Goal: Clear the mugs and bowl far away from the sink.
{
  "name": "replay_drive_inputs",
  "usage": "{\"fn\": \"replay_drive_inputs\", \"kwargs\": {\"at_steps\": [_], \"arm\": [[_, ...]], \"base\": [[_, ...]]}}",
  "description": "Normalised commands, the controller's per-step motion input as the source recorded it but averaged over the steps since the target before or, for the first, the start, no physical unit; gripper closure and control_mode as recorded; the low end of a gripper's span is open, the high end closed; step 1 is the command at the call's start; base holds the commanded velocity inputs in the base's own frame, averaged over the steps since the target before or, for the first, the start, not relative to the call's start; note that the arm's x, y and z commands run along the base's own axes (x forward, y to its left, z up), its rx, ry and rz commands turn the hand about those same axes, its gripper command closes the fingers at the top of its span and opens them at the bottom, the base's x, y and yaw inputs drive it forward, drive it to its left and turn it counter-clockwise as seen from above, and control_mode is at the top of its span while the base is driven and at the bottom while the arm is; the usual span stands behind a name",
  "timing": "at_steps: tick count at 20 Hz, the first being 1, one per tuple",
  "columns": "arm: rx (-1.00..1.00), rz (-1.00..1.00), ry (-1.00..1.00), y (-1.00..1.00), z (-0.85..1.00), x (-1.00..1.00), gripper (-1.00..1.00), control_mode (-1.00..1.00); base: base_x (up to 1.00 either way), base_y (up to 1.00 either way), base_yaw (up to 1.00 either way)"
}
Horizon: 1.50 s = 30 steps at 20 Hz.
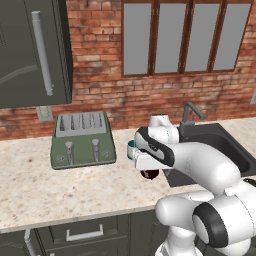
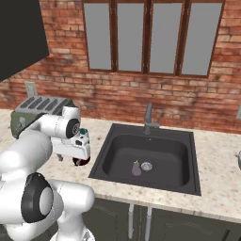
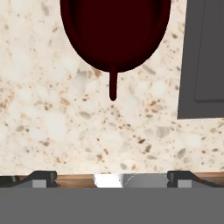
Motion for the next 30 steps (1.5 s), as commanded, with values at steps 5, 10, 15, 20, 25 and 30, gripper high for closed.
{"fn": "replay_drive_inputs", "kwargs": {"at_steps": [5,10,15,20,25,30], "arm": [[0.00,0.00,0.00,0.00,-0.18,0.23,-1.00,-1.00],[0.00,0.00,0.03,0.00,-0.18,0.23,-1.00,-1.00],[0.00,0.00,0.03,0.00,-0.14,0.16,-1.00,-1.00],[0.00,0.00,0.03,0.00,-0.12,0.18,-1.00,-1.00],[0.00,0.00,0.03,0.00,-0.10,0.12,-1.00,-1.00],[0.00,0.00,0.04,0.00,-0.12,0.08,-1.00,-1.00]], "base": [[0.00,0.00,0.00],[0.00,0.00,0.00],[0.00,0.00,0.00],[0.00,0.00,0.00],[0.00,0.00,0.00],[0.00,0.00,0.00]]}}
